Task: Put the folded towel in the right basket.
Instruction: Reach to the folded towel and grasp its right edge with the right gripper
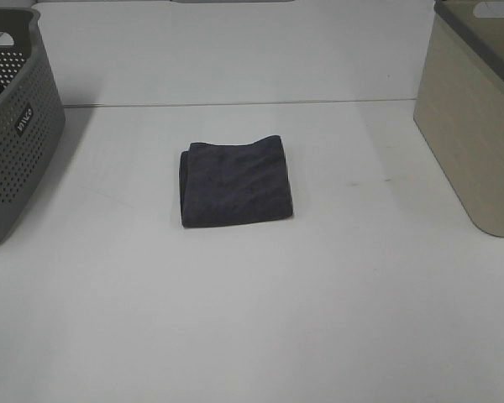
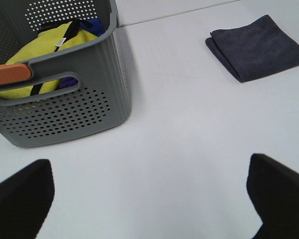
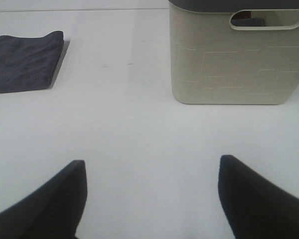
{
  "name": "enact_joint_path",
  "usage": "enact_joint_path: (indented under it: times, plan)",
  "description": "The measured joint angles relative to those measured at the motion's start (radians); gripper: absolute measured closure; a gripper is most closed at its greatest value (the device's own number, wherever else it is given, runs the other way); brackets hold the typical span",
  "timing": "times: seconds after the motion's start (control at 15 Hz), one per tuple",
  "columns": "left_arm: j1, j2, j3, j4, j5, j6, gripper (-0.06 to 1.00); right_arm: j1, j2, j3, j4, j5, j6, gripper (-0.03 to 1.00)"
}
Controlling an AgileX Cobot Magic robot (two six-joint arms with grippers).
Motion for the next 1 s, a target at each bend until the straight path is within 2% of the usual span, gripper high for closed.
enact_joint_path:
  times: [1.0]
  plan:
    - [0.000, 0.000, 0.000, 0.000, 0.000, 0.000, -0.04, 0.000, 0.000, 0.000, 0.000, 0.000, 0.000, 0.28]
